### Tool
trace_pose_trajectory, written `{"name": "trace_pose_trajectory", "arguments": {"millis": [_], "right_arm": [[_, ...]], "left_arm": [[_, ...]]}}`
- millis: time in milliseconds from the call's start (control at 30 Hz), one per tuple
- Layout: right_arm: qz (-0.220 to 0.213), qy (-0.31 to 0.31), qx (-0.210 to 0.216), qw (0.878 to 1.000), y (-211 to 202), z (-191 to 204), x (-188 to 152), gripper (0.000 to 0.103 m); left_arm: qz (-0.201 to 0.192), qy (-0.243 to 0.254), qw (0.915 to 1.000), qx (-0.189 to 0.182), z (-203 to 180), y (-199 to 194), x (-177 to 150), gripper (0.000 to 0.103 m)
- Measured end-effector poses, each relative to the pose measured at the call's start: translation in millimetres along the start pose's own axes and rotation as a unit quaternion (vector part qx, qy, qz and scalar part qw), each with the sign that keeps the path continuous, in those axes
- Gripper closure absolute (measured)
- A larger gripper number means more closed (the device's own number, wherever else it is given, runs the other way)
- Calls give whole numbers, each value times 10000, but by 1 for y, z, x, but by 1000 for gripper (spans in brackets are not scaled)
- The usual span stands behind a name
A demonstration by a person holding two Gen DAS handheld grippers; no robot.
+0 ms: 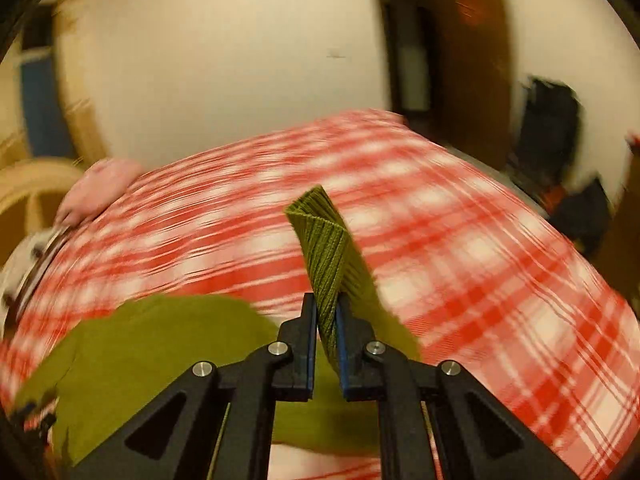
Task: Fold small clothes
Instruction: 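Carry the held sleeve across the cardigan body toward the left gripper and release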
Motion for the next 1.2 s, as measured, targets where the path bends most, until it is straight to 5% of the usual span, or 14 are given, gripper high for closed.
{"name": "trace_pose_trajectory", "arguments": {"millis": [200,433,467,500,567,733,1000,1200], "right_arm": [[86,-1022,729,9921,8,123,-28,95],[912,-1389,1635,9724,41,213,-114,93],[1110,-1340,1772,9687,46,219,-127,83],[1324,-1278,1899,9644,52,221,-141,57],[1618,-1205,2153,9555,50,219,-159,37],[1486,-1284,2335,9523,23,182,-168,37],[762,-561,1586,9828,11,75,-139,37],[226,-331,1288,9909,8,34,-144,37]], "left_arm": [[-5,-137,9996,-245,0,-4,0,0],[121,-216,9988,-434,-2,0,-2,0],[132,-212,9986,-466,-4,0,-2,0],[134,-202,9986,-466,-5,-1,-2,0],[140,-169,9984,-520,-9,-1,0,0],[250,-70,9961,-846,-37,4,4,0],[664,214,9845,-1611,-121,29,23,10],[1077,256,9812,-1583,-154,74,27,23]]}}
Point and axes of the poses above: each gripper's, at about its wrist camera, not at the fingertips, and y roughly the way its jaws point, z to its left, x to its top, the point moved 7 cm from there along y, roughly the way its jaws point, and after that the axes turned 4 degrees about y, right-handed, at the moved point
